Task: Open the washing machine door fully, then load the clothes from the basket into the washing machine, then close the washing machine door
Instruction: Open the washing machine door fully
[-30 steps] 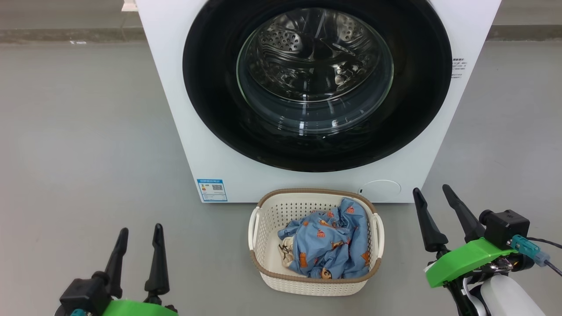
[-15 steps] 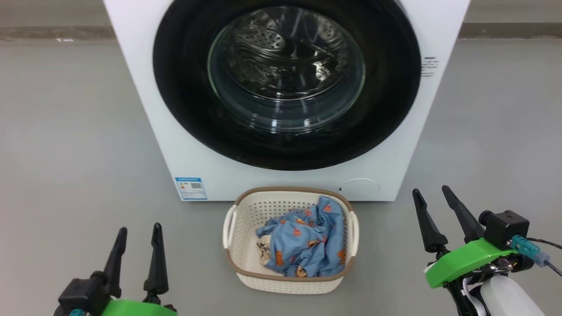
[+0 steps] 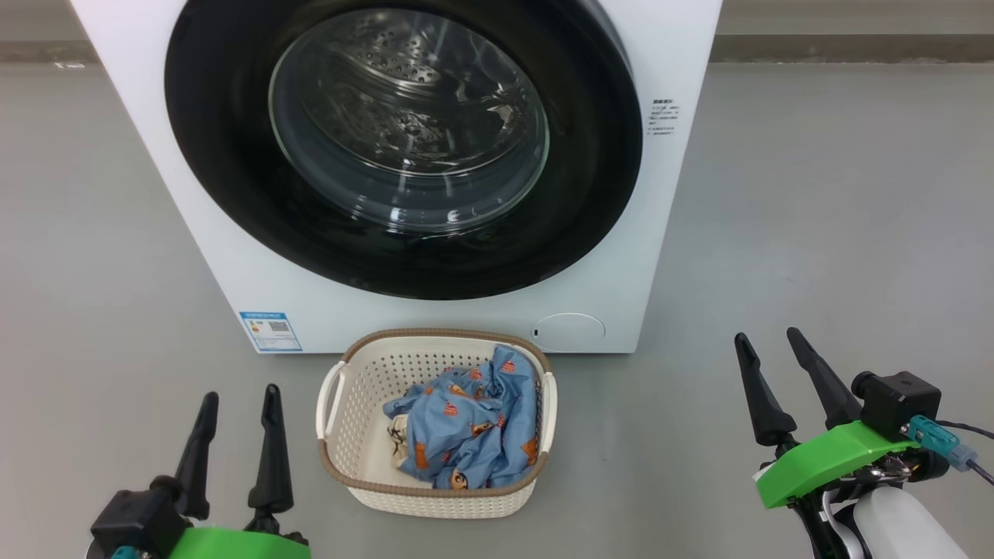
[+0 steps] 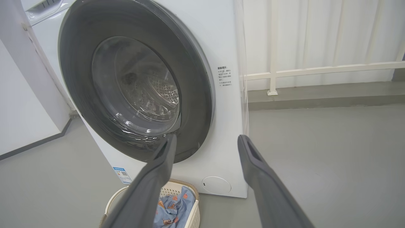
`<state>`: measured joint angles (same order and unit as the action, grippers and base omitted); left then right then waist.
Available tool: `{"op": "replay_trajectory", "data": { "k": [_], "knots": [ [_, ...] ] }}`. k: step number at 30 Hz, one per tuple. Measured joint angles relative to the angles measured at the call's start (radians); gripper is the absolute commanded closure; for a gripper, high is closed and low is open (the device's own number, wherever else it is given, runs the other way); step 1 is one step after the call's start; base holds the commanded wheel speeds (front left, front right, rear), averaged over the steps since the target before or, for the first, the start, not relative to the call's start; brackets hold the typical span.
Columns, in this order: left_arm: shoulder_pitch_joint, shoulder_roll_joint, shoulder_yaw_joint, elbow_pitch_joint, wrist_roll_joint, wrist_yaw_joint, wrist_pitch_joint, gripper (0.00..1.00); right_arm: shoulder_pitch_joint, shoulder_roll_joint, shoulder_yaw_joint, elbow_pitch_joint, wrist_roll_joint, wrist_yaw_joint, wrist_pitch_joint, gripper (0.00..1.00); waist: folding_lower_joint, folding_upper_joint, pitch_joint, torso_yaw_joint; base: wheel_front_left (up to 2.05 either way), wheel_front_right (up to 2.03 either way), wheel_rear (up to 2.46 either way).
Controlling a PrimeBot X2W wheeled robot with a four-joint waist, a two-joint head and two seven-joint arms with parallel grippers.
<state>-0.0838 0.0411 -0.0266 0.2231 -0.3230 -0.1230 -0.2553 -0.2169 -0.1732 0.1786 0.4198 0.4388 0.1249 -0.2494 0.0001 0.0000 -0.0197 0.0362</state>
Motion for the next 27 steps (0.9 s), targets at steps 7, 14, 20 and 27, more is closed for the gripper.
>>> {"op": "replay_trajectory", "data": {
  "k": [7, 14, 20, 27],
  "knots": [
    [0.0, 0.0, -0.001, 0.002, 0.0, -0.001, 0.0, 0.0, 0.0, -0.001, -0.003, 0.004, 0.0, 0.0, 0.0, 0.0, 0.0, 0.0, 0.0, -0.001, 0.19, 0.19, -0.38],
    [0.0, 0.0, 0.0, 0.005, 0.0, -0.001, 0.0, 0.0, 0.0, 0.0, -0.003, 0.007, 0.0, 0.0, 0.0, 0.0, -0.0001, 0.0, -0.002, -0.002, 0.0, 0.0, 0.0],
    [0.0, 0.0, 0.0, 0.006, 0.001, -0.001, 0.0, 0.0, -0.001, 0.0, -0.003, 0.01, 0.0, 0.0, 0.0, 0.0, -0.0001, 0.0, -0.002, -0.002, 0.0, 0.0, 0.0],
    [0.0, 0.0, -0.002, 0.018, 0.002, -0.001, 0.0, 0.0, -0.002, 0.003, -0.005, 0.011, 0.0, 0.0, 0.0, 0.0, 0.0, 0.0, -0.002, -0.003, 0.0, 0.0, 0.0]
  ]
}}
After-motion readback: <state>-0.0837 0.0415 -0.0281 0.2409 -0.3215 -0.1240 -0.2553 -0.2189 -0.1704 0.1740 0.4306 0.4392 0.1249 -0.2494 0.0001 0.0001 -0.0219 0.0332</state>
